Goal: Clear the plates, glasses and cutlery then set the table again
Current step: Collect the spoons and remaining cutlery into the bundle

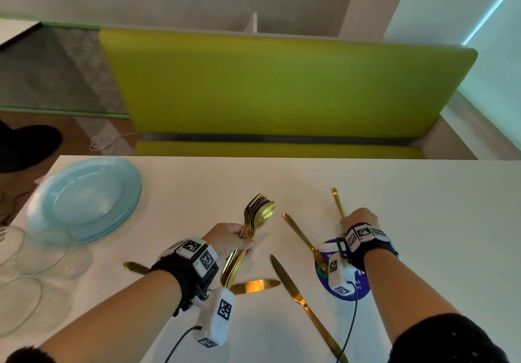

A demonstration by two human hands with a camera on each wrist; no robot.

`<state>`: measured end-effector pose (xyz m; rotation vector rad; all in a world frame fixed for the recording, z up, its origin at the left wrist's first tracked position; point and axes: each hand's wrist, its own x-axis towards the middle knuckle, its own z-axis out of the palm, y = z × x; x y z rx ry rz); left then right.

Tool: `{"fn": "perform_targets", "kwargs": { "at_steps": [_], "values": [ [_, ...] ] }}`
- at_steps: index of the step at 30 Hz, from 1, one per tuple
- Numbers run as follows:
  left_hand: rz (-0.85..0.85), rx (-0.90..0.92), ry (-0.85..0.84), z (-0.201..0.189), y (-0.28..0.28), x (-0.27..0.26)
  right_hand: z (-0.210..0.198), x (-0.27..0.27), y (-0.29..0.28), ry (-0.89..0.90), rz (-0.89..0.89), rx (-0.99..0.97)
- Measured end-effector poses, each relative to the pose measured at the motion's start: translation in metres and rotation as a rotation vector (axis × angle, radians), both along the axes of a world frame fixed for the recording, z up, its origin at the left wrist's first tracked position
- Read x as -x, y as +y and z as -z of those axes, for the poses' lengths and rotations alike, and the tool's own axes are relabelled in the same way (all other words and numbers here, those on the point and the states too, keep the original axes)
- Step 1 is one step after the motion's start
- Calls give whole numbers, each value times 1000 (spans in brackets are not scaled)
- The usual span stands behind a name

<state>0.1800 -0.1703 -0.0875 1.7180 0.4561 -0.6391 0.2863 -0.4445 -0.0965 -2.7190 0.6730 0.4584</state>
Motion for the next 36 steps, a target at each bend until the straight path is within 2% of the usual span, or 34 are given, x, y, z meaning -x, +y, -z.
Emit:
{"fn": "perform_targets", "kwargs": {
  "at_steps": [3, 7, 11, 14, 20, 22, 25, 28, 31, 36],
  "values": [
    [-12, -7, 25, 3, 5, 3, -7, 2, 5, 42, -96, 46],
    [-2, -92, 17, 0, 9, 4, -27, 8, 26, 9, -214, 146],
    [-5, -169, -48, -8, 15, 5, -47, 32, 48, -32, -536, 289],
    [-19, -204, -91, -15, 22, 10, -64, 62, 66, -45, -794, 328],
    [76, -157, -87, -26, 46, 41, -79, 133, 121, -44, -1135, 429],
    [144, -131, -65, -28, 59, 60, -84, 157, 147, -73, -1200, 442],
    [324, -192, -78, -31, 81, 91, -96, 195, 190, -223, -1270, 431],
    [442, -245, -91, -33, 107, 125, -92, 226, 221, -256, -1283, 458],
    [511, -213, -96, -34, 132, 156, -90, 260, 253, -303, -1297, 457],
    [503, -58, -47, -35, 169, 201, -86, 309, 298, -292, -1331, 433]
  ]
}}
